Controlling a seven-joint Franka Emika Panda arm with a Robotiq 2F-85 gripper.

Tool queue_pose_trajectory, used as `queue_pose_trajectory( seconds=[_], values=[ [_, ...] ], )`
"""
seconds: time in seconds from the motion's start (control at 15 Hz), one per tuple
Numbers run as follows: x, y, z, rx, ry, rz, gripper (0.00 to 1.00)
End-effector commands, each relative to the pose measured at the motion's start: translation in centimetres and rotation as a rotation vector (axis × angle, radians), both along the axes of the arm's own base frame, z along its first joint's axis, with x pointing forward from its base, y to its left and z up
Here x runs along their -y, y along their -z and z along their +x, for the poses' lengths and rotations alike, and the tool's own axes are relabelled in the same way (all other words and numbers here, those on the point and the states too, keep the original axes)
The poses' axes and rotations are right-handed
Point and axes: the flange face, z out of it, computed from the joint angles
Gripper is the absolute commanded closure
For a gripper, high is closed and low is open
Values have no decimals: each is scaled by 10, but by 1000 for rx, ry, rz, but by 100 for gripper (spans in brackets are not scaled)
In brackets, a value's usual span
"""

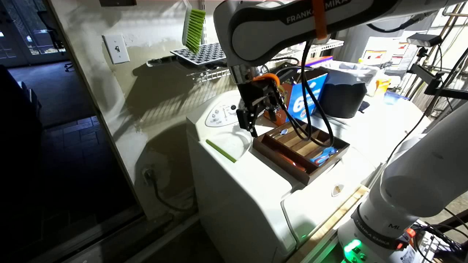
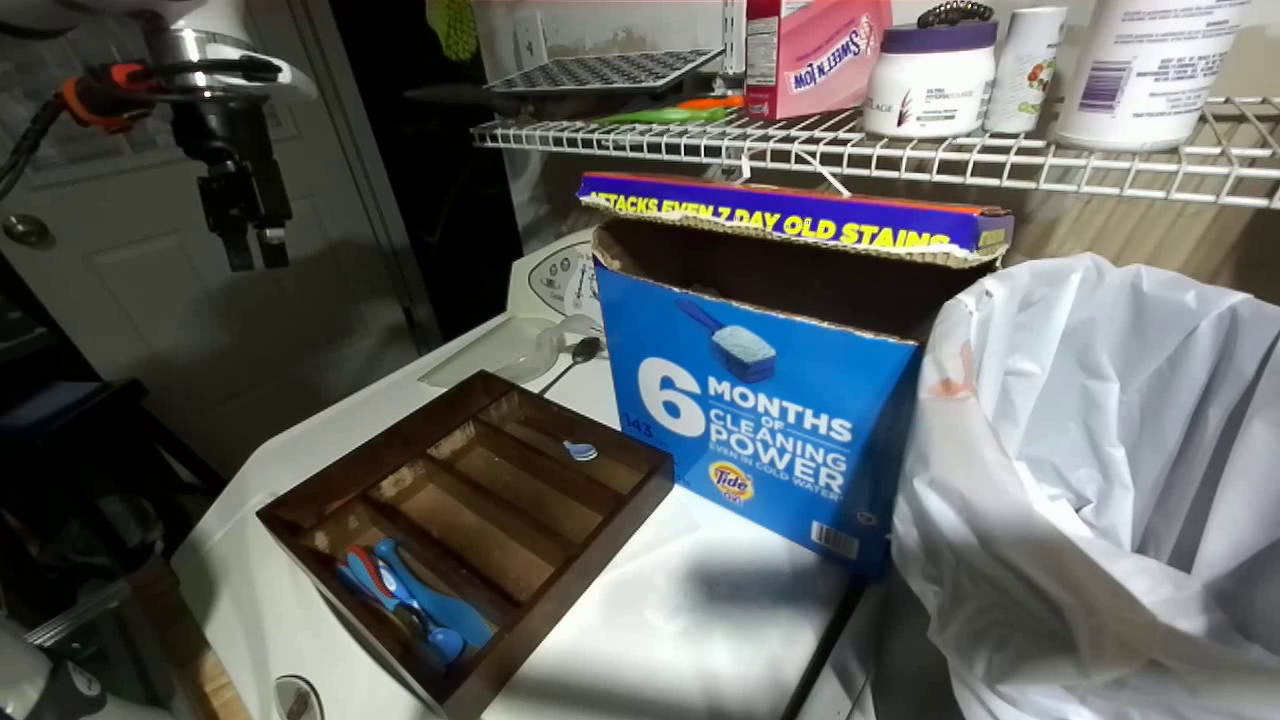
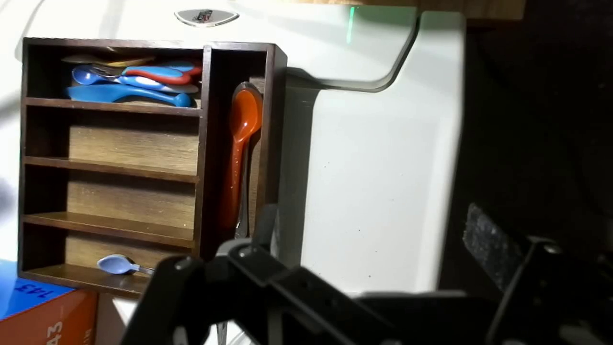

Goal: Remove the orange spoon from the wooden utensil holder and put it on the left washing machine

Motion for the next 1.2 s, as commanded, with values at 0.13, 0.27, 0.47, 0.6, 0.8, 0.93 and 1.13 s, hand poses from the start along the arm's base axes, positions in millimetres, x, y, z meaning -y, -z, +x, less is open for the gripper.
queue_pose_trajectory(
  seconds=[0.13, 0.27, 0.47, 0.6, 0.8, 0.93, 1.13],
  values=[
    [28, 20, 1, 13, 52, -6, 0],
    [45, 29, -3, 36, 76, 1, 0],
    [70, 42, -10, 113, 106, 43, 0],
    [86, 50, -16, 169, 130, 69, 26],
    [105, 66, -26, 216, 129, 82, 47],
    [117, 75, -34, 236, 124, 96, 62],
    [135, 96, -45, 260, 119, 121, 82]
  ],
)
